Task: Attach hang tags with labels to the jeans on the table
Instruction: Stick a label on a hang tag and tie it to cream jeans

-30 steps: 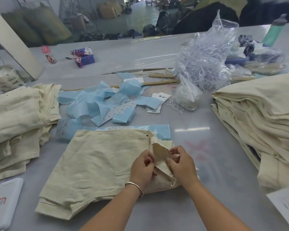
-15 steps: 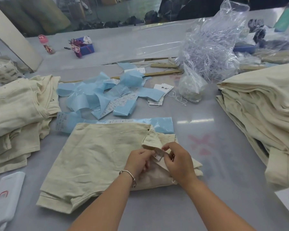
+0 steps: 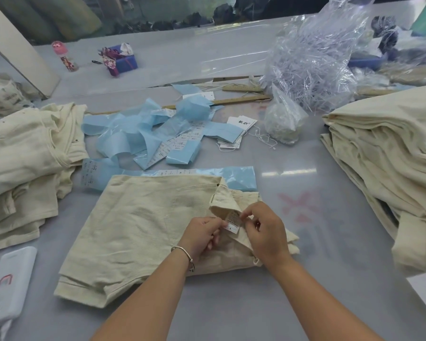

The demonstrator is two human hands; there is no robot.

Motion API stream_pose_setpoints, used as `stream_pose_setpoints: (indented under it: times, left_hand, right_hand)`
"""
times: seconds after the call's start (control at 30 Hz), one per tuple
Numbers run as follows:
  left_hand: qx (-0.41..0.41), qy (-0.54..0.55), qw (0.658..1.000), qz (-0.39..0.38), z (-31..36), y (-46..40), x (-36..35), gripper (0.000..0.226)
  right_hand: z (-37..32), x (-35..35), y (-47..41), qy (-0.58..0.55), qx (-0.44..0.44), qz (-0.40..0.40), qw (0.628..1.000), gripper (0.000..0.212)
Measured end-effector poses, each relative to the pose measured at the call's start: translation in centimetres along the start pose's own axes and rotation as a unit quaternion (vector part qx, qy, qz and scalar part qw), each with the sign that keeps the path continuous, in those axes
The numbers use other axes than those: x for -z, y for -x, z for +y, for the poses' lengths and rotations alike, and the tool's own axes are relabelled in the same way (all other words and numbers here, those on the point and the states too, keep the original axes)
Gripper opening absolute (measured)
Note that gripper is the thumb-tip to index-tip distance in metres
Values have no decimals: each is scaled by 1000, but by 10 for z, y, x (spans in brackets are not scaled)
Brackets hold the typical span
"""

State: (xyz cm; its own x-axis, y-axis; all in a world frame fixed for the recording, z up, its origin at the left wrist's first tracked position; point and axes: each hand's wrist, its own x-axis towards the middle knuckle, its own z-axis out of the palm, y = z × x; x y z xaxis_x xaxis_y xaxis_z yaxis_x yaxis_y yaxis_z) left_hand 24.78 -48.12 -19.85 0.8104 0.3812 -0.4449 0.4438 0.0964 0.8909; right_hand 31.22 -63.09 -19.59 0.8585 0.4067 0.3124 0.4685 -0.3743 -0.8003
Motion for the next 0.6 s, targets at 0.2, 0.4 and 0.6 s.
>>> stream_pose_setpoints:
  times: [0.2, 0.4, 0.6]
  left_hand:
    - [-33, 30, 999, 1, 3, 10, 18, 25]
    - [-105, -19, 966, 236, 7, 13, 134, 22]
    - [-45, -236, 898, 368, 1, -20, 261, 28]
  right_hand:
    - [-28, -5, -20, 13, 31, 28, 999, 26]
    - [-66, -56, -62, 30, 44, -19, 998, 23]
    - [-75, -142, -140, 106, -24, -113, 988, 19]
